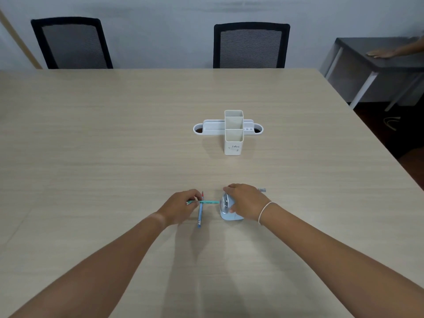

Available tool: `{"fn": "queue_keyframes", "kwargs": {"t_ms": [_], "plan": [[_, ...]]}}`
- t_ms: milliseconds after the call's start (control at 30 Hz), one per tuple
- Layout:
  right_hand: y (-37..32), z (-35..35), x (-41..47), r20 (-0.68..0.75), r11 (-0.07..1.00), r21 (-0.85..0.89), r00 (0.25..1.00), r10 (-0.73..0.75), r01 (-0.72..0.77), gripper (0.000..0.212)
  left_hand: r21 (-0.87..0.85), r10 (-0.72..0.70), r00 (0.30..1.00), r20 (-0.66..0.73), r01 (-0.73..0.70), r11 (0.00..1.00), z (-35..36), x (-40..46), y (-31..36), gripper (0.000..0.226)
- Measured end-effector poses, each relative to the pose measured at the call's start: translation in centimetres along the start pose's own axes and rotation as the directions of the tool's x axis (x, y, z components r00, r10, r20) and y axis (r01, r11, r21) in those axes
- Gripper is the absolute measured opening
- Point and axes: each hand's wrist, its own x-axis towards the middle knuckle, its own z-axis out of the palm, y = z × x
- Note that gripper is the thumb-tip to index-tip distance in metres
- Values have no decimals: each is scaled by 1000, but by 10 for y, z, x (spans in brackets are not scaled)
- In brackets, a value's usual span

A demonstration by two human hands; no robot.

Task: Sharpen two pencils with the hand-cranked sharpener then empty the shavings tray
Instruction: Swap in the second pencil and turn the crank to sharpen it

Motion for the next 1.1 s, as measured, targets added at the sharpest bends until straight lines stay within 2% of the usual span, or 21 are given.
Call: {"fn": "queue_keyframes", "kwargs": {"t_ms": [100,200,433,767,933,1033,1100], "plan": [[0,0,0,4,1000,6,1000,-4,4,48,13,31,998,55,-32,999,7,1,10,14],[1,0,-1,6,1000,24,1000,-6,6,48,-12,24,998,54,-23,1000,14,3,20,14],[2,4,-2,-6,997,80,1000,-5,5,45,-39,-44,997,62,47,998,20,7,24,30],[2,4,-6,-37,993,119,999,-15,19,48,-84,-24,997,77,30,996,35,10,38,13],[2,1,-5,-17,992,128,1000,-21,23,50,-96,-42,995,94,51,994,33,11,41,17],[6,1,-5,-18,982,187,1000,-20,23,53,-97,-56,993,107,66,993,29,9,45,8],[10,1,-10,-29,960,281,1000,-10,18,61,-46,-34,997,62,37,998,27,9,46,29]]}}
